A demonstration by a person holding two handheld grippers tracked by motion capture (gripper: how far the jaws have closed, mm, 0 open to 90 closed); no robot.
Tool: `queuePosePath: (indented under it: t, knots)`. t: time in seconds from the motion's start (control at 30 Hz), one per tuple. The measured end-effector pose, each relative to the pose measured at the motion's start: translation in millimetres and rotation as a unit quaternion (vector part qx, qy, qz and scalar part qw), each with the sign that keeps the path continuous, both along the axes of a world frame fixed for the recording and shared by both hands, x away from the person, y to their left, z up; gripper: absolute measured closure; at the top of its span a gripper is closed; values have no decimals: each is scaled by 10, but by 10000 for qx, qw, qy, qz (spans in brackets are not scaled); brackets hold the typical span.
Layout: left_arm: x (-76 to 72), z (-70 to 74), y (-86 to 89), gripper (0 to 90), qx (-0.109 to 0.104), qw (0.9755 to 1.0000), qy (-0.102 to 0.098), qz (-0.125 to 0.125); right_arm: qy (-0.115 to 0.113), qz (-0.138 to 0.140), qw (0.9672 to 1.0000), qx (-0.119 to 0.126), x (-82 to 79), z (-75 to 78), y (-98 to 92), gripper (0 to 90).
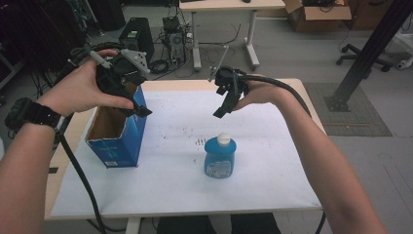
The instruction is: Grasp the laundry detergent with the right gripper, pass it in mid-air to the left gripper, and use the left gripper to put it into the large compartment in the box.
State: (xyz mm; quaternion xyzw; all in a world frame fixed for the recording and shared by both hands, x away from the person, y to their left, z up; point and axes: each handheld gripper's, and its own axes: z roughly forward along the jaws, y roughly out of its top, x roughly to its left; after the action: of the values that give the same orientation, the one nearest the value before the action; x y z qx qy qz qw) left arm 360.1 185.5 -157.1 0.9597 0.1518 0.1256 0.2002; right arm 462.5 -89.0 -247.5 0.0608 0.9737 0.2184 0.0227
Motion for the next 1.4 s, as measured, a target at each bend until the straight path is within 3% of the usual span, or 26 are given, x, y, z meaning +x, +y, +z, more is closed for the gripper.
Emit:
queuePosePath:
  t: [0.33, 0.73, 1.1, 1.4]
  knots:
    - [-8, -15, -33, 29, 51, 10000, 29, 8, -38, -48, 9998, 162, -2, 72, -74, 47]
    - [-56, -17, -46, 29, 52, 10000, 48, 17, -184, 33, 9981, 587, -150, 255, -247, 41]
    - [-119, -37, -81, 29, 44, 10000, 70, 24, -186, 125, 9924, 1209, -400, 348, -613, 34]
    - [-155, -92, -105, 29, 29, 9999, 113, 14, -197, 95, 9884, 1506, -537, 302, -849, 30]
